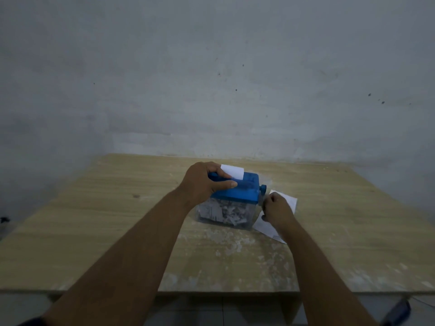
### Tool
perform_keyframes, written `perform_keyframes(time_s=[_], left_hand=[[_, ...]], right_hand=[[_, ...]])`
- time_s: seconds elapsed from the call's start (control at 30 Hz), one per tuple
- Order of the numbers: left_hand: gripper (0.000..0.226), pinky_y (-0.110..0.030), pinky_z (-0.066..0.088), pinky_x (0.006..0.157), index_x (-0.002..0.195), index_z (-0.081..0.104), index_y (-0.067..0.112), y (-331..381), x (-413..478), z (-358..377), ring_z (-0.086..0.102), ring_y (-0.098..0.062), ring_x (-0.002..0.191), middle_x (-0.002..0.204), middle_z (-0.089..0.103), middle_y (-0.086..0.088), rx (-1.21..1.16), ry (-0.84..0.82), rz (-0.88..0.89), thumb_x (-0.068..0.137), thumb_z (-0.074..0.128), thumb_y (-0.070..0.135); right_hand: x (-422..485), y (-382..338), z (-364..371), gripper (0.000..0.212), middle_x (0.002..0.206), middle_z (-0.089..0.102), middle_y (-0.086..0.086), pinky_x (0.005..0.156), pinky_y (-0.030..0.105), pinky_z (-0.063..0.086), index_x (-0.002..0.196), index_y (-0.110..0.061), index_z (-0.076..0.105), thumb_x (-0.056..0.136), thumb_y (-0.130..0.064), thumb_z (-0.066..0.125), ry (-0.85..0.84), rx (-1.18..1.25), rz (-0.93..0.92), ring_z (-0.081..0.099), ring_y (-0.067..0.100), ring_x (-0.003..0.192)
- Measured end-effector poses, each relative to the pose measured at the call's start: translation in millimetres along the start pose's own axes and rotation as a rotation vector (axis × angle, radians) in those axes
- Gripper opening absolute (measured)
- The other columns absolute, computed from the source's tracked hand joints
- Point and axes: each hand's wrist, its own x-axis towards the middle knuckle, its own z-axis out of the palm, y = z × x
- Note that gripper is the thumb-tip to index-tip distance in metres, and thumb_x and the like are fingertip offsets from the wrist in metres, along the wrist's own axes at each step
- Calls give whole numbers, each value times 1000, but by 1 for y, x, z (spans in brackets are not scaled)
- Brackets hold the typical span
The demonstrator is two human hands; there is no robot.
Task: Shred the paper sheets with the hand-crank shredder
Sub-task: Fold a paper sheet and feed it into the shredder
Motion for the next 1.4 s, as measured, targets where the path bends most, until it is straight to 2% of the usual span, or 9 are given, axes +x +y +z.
perform_keyframes(time_s=[0.17, 0.27, 0.4, 0.73, 0.97, 1.07, 1.17, 1.27, 1.4], left_hand=[[15, -8, 48, 67, 88, 84, 17, 1, -2, 3, 64, 7, 85, 93, 71, 13, -16, 10, 10, 79, 93, 25], [18, -8, 48, 69, 89, 83, 15, 1, -3, 3, 64, 4, 89, 97, 71, 12, -12, 19, -1, 80, 93, 26], [19, -7, 46, 68, 88, 83, 18, -1, 0, 3, 65, -3, 92, 98, 73, 10, 18, 16, 0, 79, 94, 31], [20, -8, 47, 67, 88, 84, 23, -6, 4, 1, 65, 3, 88, 97, 72, 13, 31, 14, -24, 77, 94, 35], [17, -11, 49, 72, 87, 84, 28, -4, 2, -1, 67, -5, 93, 100, 74, 9, 53, -2, -6, 77, 93, 39], [18, -10, 48, 73, 88, 83, 28, -5, 1, 0, 67, -4, 94, 101, 74, 11, 58, 3, -3, 77, 93, 39], [19, -15, 51, 75, 87, 83, 30, -5, 1, 1, 67, -6, 97, 103, 74, 11, 50, 8, -12, 76, 94, 41], [21, -13, 51, 73, 89, 83, 27, -5, 1, 1, 67, -3, 97, 105, 74, 12, 43, 12, -21, 76, 95, 39], [22, -10, 51, 72, 89, 83, 24, -6, -1, 3, 68, 0, 94, 103, 75, 11, 11, 25, -17, 76, 96, 37]], right_hand=[[-33, 2, -7, 23, 89, 58, 16, 65, 37, 48, 88, -10, 52, 109, -18, 48, -35, 83, 24, 52, 22, 71], [-57, -8, -19, 27, 80, 56, 13, 59, 31, 45, 88, -9, 52, 110, -24, 49, -9, 145, -62, 48, 20, 67], [-72, -27, -35, 18, 77, 59, 9, 58, 32, 42, 97, -5, 56, 107, -19, 53, -41, 112, -113, 46, 19, 65], [-40, -70, -59, 16, 79, 65, 10, 65, 36, 47, 107, -1, 63, 109, -10, 50, -113, 162, -177, 51, 15, 62], [-12, -85, -52, 23, 61, 65, -11, 58, 27, 48, 104, -4, 59, 111, -24, 50, -73, 141, -303, 54, 5, 58], [6, -85, -44, 31, 61, 65, -12, 64, 34, 54, 101, -3, 58, 110, -31, 51, -40, 118, -282, 53, 12, 63], [28, -75, -36, 33, 77, 67, 3, 71, 42, 59, 102, 1, 59, 108, -31, 57, -34, 24, -225, 57, 21, 69], [39, -48, -21, 27, 89, 66, 16, 70, 39, 56, 98, -1, 60, 107, -27, 58, -103, 3, -98, 58, 25, 75], [20, -8, -6, 24, 79, 56, 13, 63, 36, 49, 88, -8, 56, 109, -14, 46, -93, 59, 35, 51, 23, 69]])
